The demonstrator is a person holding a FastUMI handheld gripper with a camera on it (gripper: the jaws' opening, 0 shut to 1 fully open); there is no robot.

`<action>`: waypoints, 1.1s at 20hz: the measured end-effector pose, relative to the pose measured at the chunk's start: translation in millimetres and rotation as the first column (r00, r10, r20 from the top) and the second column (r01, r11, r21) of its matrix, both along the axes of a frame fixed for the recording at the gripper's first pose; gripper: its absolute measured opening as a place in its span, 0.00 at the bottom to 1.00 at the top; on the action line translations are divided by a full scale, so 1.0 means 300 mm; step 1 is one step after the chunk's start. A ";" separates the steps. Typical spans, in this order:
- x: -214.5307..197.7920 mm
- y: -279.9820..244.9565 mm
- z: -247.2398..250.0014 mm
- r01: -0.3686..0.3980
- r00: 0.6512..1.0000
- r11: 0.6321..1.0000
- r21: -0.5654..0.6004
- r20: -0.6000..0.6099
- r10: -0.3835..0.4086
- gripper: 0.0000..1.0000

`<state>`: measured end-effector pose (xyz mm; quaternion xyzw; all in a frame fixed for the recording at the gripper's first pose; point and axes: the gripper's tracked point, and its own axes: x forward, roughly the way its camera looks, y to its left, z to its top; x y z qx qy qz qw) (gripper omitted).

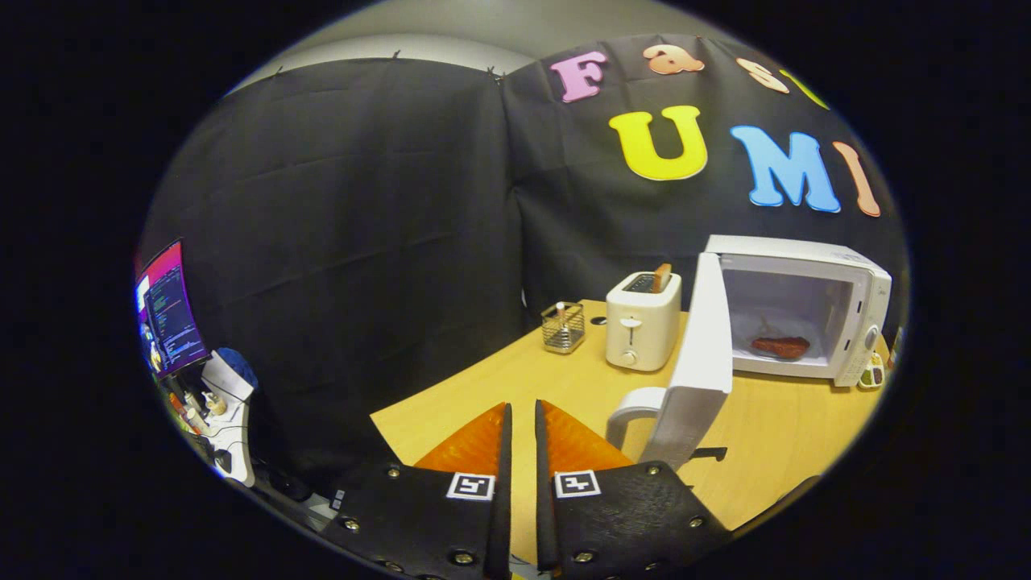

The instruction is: Open the microwave, put the food inside, and close the microwave door.

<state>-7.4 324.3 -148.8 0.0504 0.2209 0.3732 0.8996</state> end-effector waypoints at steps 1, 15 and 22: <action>0.019 -0.002 -0.024 0.003 1.000 1.000 -0.004 -0.025 -0.003 0.15; 0.118 -0.243 -0.060 0.075 0.997 0.994 -0.084 -0.012 -0.077 0.01; 0.218 -0.424 -0.089 0.172 0.984 0.980 -0.102 -0.020 -0.175 0.01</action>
